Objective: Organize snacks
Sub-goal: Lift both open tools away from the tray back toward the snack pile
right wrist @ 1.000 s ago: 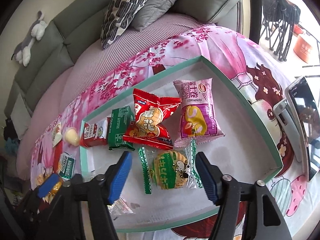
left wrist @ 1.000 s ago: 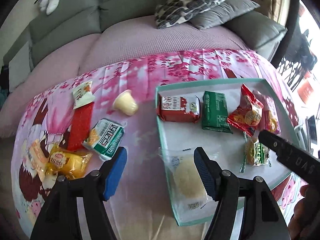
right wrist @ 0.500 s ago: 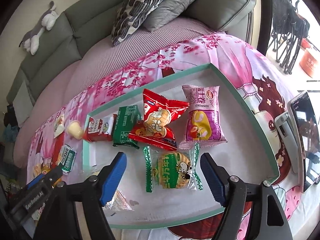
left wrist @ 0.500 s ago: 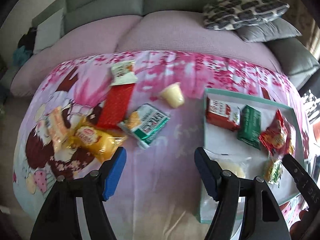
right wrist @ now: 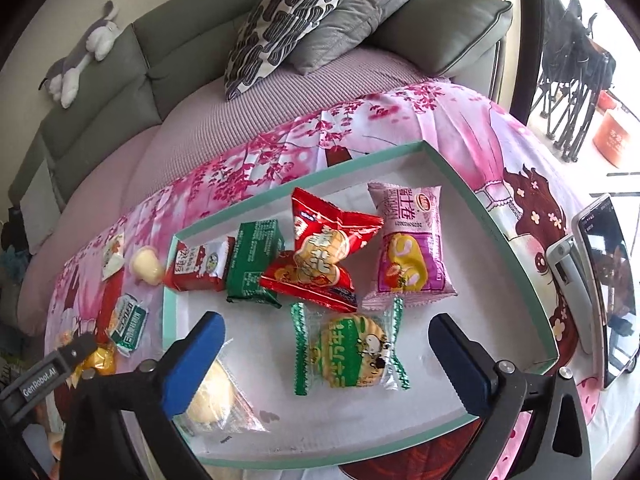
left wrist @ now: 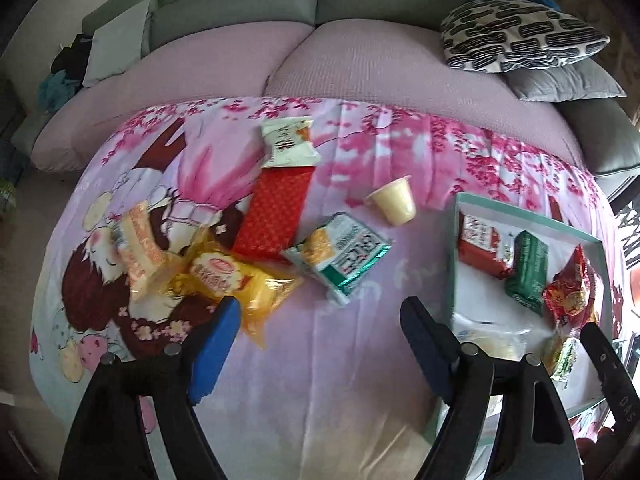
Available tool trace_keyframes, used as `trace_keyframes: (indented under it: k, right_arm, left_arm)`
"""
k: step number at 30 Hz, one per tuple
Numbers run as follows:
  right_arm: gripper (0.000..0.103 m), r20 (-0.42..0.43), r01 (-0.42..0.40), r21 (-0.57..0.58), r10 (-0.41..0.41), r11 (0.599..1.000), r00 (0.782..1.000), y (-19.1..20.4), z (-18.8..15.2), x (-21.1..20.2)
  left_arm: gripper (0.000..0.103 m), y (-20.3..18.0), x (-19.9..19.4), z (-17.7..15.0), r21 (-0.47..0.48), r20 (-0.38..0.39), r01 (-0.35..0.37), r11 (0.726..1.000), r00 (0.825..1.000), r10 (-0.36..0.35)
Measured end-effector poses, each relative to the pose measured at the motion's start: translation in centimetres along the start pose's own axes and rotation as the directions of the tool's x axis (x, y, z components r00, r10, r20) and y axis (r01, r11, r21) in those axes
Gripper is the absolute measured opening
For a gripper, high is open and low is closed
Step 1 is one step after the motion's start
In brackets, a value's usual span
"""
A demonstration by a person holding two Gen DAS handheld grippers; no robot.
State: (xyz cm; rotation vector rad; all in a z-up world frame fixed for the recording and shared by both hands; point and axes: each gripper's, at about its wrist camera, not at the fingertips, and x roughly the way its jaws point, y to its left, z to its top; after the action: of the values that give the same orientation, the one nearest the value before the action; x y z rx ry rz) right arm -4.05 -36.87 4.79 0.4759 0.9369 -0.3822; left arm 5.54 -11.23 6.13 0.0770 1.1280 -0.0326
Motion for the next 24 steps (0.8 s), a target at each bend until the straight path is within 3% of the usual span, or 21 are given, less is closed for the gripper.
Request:
trace_keyframes:
  k: [11, 18, 24]
  right_arm:
    - [0.103, 0.024, -0.044, -0.107, 0.047, 0.993, 0.999, 5.2, -1.0, -0.3]
    - [0.103, 0.027, -0.055, -0.174, 0.06, 0.983, 0.998, 7.7, -2.0, -0.1]
    - [0.103, 0.04, -0.107, -0.195, 0.117, 0.975, 0.992, 9.4, -2.3, -0.6]
  left_arm:
    - [0.083, 5.8, 0.4, 0.2, -0.071, 0.038, -0.044, 0.996, 0.998, 0.047]
    - [0.083, 10.0, 1.9, 0.4, -0.088, 0.016, -0.108, 0.99, 0.994, 0.11]
    - [0.083, 13.8, 2.5, 0.5, -0.149, -0.009, -0.1, 0.984, 0.995, 0.1]
